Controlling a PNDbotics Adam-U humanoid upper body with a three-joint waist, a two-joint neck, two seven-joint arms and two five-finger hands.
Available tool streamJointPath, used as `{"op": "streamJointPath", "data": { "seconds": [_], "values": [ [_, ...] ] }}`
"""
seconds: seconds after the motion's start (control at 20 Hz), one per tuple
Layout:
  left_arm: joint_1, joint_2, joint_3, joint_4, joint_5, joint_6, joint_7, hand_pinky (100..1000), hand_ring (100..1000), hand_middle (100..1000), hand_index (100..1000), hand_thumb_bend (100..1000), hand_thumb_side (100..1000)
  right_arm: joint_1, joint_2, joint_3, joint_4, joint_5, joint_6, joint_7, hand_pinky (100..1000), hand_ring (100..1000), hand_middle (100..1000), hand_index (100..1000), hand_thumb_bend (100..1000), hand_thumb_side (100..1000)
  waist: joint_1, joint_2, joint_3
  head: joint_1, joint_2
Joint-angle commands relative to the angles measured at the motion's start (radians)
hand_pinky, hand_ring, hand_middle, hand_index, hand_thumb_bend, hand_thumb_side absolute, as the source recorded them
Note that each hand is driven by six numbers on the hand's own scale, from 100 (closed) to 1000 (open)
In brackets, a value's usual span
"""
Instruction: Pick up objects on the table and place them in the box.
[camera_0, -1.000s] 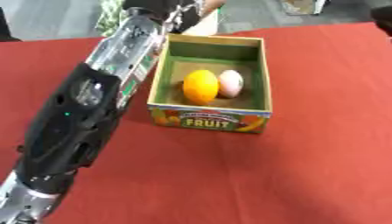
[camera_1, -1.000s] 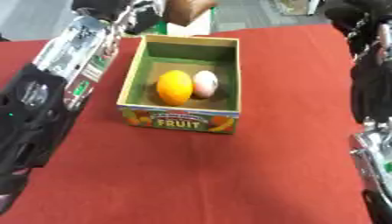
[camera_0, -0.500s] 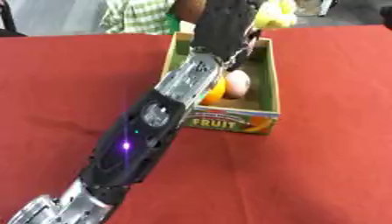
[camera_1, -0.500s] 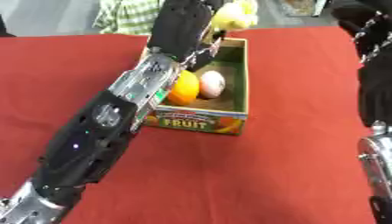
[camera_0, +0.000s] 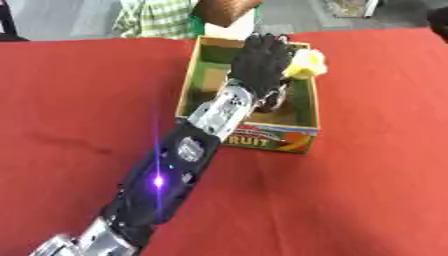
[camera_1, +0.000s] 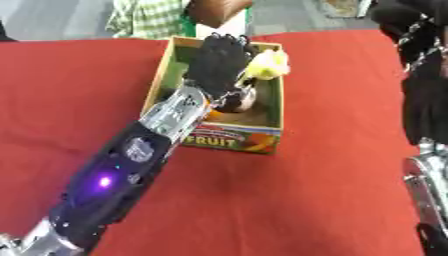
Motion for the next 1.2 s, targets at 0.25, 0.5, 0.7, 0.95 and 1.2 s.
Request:
{"op": "streamJointPath", "data": {
  "seconds": [0.25, 0.5, 0.7, 0.95, 1.2],
  "values": [
    [-0.016, 0.005, 0.018, -0.02, -0.073, 0.055, -0.108, 286, 448, 380, 439, 100, 289, 0.001, -0.021, -0.014, -0.021, 0.01, 0.0, -0.012, 907, 804, 649, 815, 100, 1000, -0.005, -0.016, 0.001, -0.002, -0.009],
    [-0.018, 0.006, 0.023, -0.022, -0.089, 0.062, -0.19, 403, 561, 509, 612, 100, 256, 0.006, -0.022, -0.015, -0.021, 0.015, 0.001, -0.015, 907, 804, 649, 815, 100, 1000, -0.005, -0.017, 0.0, 0.0, -0.01],
    [-0.018, 0.002, 0.027, -0.005, -0.085, 0.056, -0.256, 564, 801, 766, 862, 100, 569, 0.007, -0.021, -0.016, -0.021, 0.016, 0.001, -0.017, 907, 804, 649, 815, 100, 1000, -0.005, -0.019, -0.002, 0.002, -0.008],
    [-0.021, 0.009, 0.03, -0.017, -0.115, 0.04, -0.335, 767, 985, 942, 999, 687, 961, 0.007, -0.022, -0.018, -0.021, 0.014, 0.001, -0.019, 907, 804, 649, 815, 100, 1000, -0.003, -0.021, -0.002, 0.005, -0.004],
    [-0.026, 0.027, 0.044, -0.088, -0.169, 0.05, -0.404, 807, 1000, 960, 1000, 771, 1000, 0.01, -0.024, -0.021, -0.021, 0.015, 0.001, -0.024, 907, 804, 649, 814, 100, 1000, -0.001, -0.023, 0.0, 0.002, -0.003]
  ]
}}
